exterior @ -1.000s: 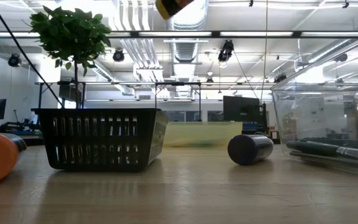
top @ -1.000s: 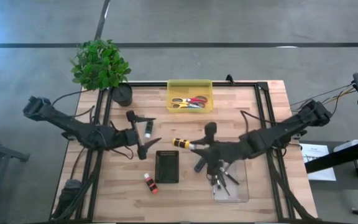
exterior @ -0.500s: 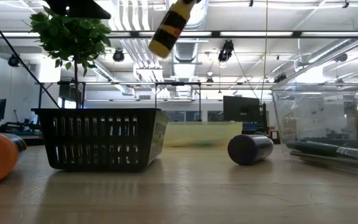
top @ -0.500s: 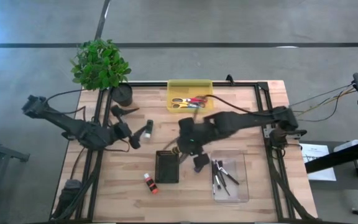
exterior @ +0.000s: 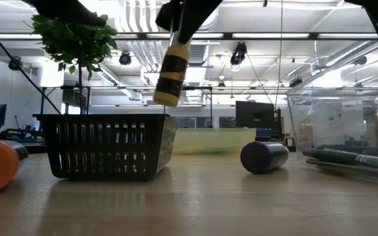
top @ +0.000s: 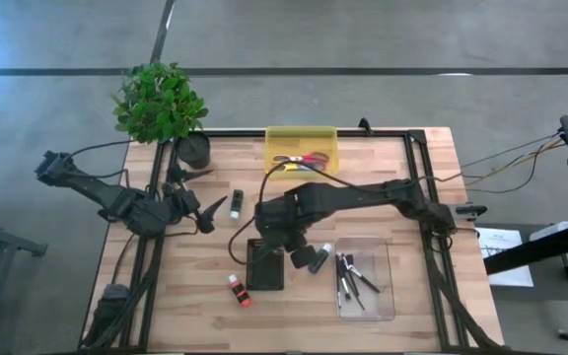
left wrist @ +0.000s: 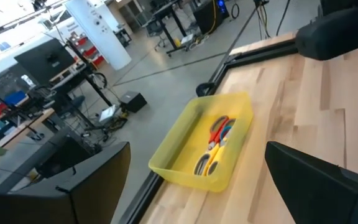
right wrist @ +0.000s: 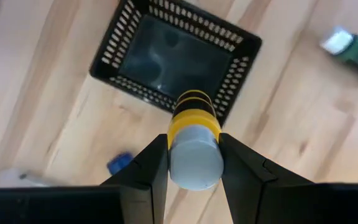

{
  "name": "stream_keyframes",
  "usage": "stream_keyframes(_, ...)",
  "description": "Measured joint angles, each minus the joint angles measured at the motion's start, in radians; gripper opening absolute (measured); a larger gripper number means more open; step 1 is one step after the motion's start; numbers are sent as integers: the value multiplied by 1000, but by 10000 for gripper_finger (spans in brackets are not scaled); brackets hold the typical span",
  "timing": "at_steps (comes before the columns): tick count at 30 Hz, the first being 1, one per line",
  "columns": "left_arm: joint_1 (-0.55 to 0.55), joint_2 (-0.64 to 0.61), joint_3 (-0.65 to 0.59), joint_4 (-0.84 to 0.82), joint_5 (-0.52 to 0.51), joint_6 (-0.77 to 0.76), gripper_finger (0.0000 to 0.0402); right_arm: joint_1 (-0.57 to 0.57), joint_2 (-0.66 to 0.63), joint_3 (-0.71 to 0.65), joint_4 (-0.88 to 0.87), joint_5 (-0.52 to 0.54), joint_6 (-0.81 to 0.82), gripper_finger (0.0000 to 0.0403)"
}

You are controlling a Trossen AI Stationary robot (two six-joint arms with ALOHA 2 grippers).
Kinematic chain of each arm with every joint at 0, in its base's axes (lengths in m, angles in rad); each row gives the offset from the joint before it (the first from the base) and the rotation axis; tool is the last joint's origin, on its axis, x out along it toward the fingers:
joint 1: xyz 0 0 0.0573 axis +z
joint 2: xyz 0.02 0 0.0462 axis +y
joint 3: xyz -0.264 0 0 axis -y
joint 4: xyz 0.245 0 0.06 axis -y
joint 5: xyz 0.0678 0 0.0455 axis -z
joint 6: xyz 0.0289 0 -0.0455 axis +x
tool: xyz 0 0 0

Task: Pick & Place Paint Supplies
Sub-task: Put the yellow paint bottle into the black bin

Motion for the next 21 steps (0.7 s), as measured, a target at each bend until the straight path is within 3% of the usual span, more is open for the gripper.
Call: stream_keyframes(21, 0, 0, -1, -12, 4, -22, 378, -26, 13, -106, 175, -34, -31, 107)
